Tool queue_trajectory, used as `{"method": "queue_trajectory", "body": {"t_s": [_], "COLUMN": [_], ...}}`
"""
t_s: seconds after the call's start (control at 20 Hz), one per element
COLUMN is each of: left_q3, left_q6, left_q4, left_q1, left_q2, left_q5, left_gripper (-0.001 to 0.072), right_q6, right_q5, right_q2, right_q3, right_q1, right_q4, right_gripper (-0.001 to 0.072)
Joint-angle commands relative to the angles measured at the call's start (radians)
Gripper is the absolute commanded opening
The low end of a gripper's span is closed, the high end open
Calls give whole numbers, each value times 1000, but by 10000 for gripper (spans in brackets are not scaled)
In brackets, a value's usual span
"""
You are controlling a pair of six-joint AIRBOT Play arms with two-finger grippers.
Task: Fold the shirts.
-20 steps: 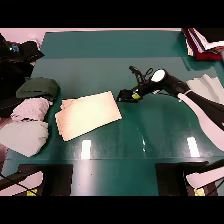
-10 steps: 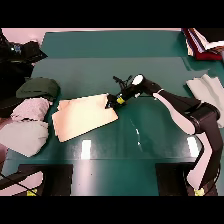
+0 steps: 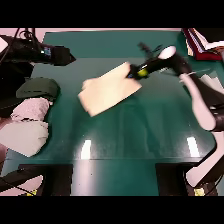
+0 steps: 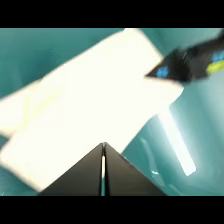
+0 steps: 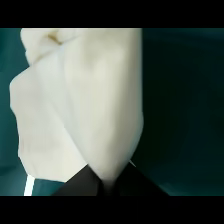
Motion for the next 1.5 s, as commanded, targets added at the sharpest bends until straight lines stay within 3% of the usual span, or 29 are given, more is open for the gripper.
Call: {"method": "queue_trajectory", "body": {"t_s": [0.0, 0.45, 0.6, 0.75, 1.05, 1.3, 1.45], "left_q3": [0, 0, 0, 0, 0, 0, 0], "left_q6": [-1, -23, -37, -48, -56, -54, -53], "left_q4": [4, -16, -16, -16, -16, -16, -16], "left_q1": [-62, -62, -62, -62, -62, -62, -62], "left_q2": [0, 0, 0, 0, 0, 0, 0], "left_q5": [13, -5, -19, -37, -53, -64, -79], "left_gripper": [22, 21, 22, 22, 22, 22, 22], "right_q6": [18, 33, 33, 33, 36, 36, 38], "right_q5": [29, 3, -58, -114, -6, 121, 147], "right_q2": [103, 167, 167, 168, 198, 295, 362], "right_q3": [19, 19, 19, 27, 156, 145, 26], "right_q1": [-240, -755, -805, -819, -822, -867, -914], "right_q4": [-108, -116, -107, 2, 0, -183, -291], "right_gripper": [16, 16, 16, 16, 16, 16, 16]}}
